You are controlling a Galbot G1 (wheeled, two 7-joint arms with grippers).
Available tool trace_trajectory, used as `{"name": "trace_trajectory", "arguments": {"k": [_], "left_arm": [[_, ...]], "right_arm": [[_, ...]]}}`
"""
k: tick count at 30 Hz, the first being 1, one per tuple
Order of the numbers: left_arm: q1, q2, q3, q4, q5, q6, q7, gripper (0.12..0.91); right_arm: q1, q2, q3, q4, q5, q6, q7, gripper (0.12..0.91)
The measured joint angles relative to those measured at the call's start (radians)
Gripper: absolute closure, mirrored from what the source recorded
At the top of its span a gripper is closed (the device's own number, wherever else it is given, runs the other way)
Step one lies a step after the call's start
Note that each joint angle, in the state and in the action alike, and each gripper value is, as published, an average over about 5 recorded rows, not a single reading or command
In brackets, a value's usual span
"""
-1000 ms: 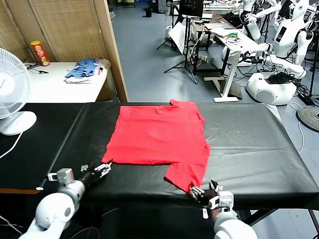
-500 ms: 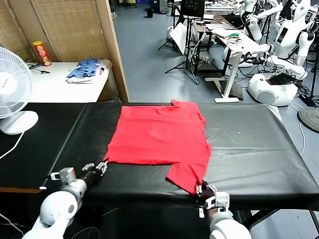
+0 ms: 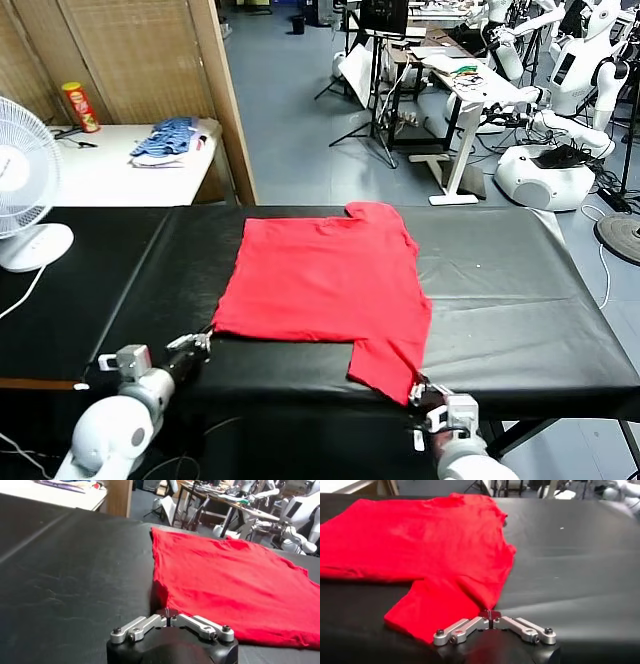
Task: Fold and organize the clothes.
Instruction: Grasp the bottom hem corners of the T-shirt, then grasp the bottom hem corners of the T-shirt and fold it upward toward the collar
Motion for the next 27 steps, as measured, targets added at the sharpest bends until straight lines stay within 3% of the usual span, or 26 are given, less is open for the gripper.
{"name": "trace_trajectory", "arguments": {"k": [6,13,27], "left_arm": [[-0.013,-0.033,0.014,-0.028,0.0,-0.054,-0.025,0.905],[-0.097,-0.053,0.035,0.026,0.006,-0.07,-0.039,0.905],[-0.257,-0.021,0.105,0.213,0.089,-0.082,-0.03,0.905]], "right_arm": [[0.104,-0.075,0.05,-0.086,0.084,0.121,-0.07,0.904],[0.319,-0.16,0.025,-0.278,0.136,0.262,-0.124,0.904],[0.607,-0.177,-0.108,-0.581,0.078,0.34,-0.188,0.904]]}}
